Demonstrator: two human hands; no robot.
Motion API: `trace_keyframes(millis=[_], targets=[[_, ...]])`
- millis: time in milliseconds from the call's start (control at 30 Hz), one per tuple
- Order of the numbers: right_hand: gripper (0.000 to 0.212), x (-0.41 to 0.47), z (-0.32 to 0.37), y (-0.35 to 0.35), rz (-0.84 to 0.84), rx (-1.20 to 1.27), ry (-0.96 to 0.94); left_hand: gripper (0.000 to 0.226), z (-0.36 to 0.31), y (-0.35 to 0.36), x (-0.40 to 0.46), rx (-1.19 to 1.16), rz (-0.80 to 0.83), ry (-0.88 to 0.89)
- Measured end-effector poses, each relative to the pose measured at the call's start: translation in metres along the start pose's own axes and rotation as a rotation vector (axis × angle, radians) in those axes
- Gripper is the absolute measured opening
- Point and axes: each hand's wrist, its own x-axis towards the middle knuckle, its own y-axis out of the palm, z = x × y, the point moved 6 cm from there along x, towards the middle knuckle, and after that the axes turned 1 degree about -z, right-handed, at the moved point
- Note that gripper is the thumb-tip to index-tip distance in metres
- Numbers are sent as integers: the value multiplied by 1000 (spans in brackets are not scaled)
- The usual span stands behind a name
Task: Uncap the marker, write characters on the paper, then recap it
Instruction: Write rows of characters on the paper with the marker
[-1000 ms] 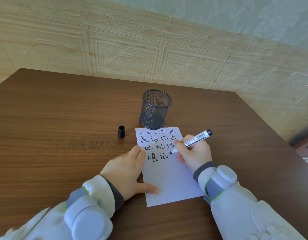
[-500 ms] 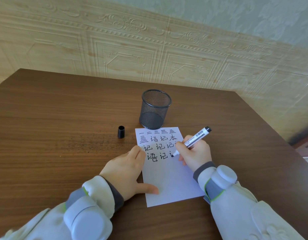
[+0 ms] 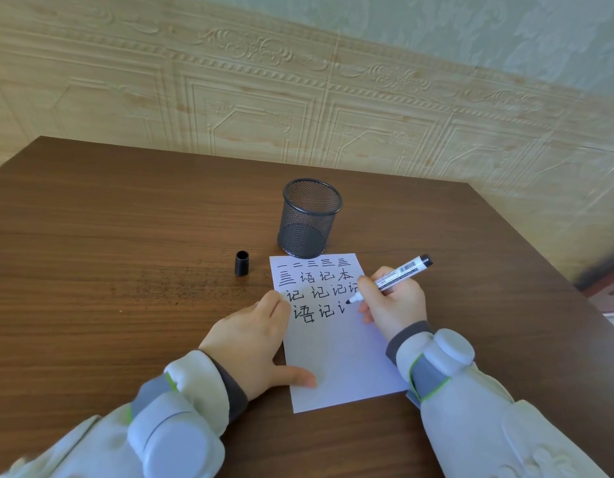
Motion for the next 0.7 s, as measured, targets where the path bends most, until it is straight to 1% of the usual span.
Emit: trace_keyframes(millis=[167,367,533,700], targets=[[29,-1,0,3,23,-22,-8,92,0,1,1,1,-2,0],[27,-1,1,-1,-20,-55,9,92,0,1,1,2,-13,-1],[28,-1,0,-1,-24,-82,16,85,-1,1,1,5,-11,2],[29,-1,1,-1,-24,-80,18,88,0,1,1,1,-7,-3]])
